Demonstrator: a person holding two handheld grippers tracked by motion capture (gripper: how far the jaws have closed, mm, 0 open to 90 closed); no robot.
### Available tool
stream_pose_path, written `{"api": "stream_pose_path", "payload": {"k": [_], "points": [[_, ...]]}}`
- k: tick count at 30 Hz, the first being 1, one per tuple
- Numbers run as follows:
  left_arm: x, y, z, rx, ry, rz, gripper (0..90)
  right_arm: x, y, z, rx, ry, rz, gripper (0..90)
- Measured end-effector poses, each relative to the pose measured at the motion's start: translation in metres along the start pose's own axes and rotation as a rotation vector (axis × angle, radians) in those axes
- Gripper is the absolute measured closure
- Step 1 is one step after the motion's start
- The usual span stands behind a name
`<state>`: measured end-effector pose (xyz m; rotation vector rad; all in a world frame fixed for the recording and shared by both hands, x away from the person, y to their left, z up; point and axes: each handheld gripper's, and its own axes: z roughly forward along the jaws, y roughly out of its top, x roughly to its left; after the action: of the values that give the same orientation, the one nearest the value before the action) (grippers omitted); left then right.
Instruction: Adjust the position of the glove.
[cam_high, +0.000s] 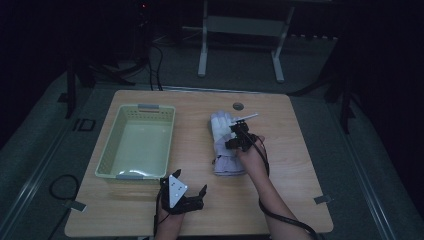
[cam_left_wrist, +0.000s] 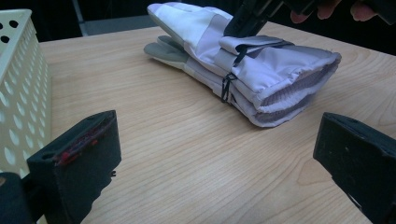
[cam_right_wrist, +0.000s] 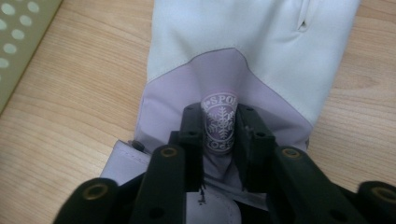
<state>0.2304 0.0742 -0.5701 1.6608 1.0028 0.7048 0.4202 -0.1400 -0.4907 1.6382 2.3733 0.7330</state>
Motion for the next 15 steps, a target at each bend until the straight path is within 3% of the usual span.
{"api": "stream_pose_path", "payload": {"k": [7, 12, 15], "points": [[0.002, 0.000, 0.000, 0.001, -0.012, -0.018, 0.9, -0.004, 0.003, -0.016, -0.034, 0.015, -0.038, 62.0], [0.003, 0.000, 0.000, 0.003, -0.017, -0.017, 0.9, -0.011, -0.002, -0.026, -0.074, 0.017, -0.125, 47.8], [0.002, 0.000, 0.000, 0.006, -0.015, -0.008, 0.9, -0.017, -0.005, -0.030, -0.091, 0.040, -0.118, 43.9]]}}
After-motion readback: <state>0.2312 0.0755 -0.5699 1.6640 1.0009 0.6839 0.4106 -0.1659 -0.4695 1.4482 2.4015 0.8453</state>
